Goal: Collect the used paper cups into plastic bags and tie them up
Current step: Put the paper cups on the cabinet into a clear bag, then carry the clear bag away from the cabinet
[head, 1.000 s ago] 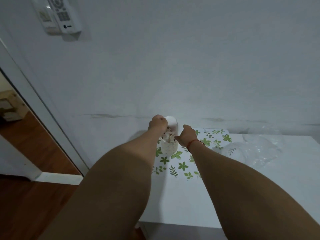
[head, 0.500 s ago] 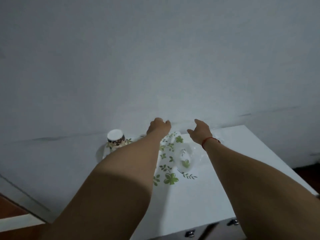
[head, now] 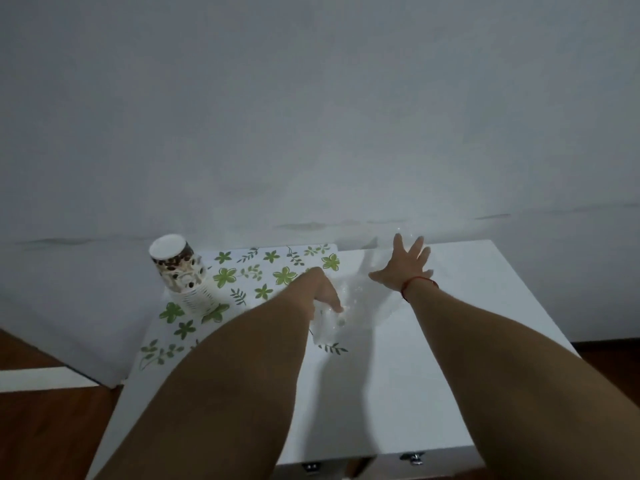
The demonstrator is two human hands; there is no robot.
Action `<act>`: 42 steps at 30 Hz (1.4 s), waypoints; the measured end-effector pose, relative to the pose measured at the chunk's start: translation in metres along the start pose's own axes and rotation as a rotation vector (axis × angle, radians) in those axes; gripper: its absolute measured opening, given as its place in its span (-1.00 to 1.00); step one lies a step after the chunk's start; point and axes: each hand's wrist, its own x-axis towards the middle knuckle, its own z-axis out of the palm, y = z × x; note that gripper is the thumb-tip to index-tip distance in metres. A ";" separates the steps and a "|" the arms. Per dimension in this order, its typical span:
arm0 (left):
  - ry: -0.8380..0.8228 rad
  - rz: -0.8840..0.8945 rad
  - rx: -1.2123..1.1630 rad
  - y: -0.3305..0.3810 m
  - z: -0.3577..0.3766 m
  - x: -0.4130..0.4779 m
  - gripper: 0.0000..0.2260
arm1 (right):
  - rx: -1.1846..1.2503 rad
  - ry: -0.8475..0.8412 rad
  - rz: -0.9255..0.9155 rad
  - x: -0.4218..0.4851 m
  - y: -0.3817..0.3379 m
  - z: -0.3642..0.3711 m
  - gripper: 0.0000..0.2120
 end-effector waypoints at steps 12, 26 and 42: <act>0.327 -0.034 -0.153 -0.016 0.015 0.022 -0.67 | -0.078 -0.048 -0.072 -0.014 0.003 0.039 -0.67; 0.835 0.235 -0.587 -0.023 -0.143 -0.095 -0.48 | 0.456 0.294 -0.371 -0.069 -0.141 -0.043 -0.80; 0.920 0.086 -0.760 -0.380 -0.315 -0.197 -0.44 | 0.447 0.098 -0.691 -0.264 -0.441 0.122 -0.80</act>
